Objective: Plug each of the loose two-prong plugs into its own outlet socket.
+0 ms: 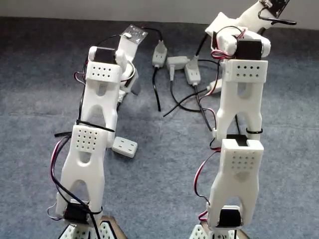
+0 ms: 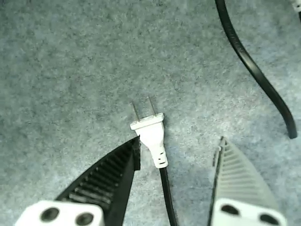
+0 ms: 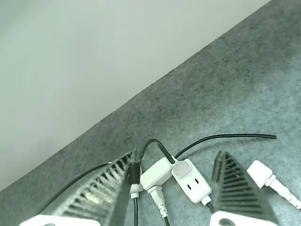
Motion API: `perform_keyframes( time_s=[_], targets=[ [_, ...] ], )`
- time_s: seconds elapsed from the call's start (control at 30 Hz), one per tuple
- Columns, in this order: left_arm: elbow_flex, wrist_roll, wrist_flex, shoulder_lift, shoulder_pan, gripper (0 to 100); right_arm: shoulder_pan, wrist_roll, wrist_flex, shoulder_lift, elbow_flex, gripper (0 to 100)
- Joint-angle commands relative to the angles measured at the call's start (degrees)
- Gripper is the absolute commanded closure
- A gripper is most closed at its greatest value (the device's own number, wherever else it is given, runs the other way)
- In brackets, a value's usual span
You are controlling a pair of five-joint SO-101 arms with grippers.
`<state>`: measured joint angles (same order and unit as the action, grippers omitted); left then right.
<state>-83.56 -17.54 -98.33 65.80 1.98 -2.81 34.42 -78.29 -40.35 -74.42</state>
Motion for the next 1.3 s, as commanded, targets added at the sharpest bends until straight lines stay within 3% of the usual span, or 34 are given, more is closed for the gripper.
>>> perform_keyframes(
  time_s=[0.0,0.17,0.4,0.6,1.27],
  targets=[
    [-2.7,1.8,-0.5,-0.5,-2.3,76,0.5,0.4,1.1,3.8,-2.6,75.3],
    [-2.5,7.1,-1.0,0.1,-5.8,76,0.4,0.4,1.1,1.0,-3.1,75.3],
    [-2.9,7.6,-0.7,5.2,-3.5,76,-0.3,0.5,1.1,0.7,-3.1,75.3],
    [-2.9,20.0,0.8,6.2,-2.9,76,-0.8,0.5,0.9,0.7,-3.1,75.3],
    [-2.8,20.4,5.8,7.6,-2.2,77,-0.8,0.5,0.8,0.7,-3.1,75.3]
  ],
)
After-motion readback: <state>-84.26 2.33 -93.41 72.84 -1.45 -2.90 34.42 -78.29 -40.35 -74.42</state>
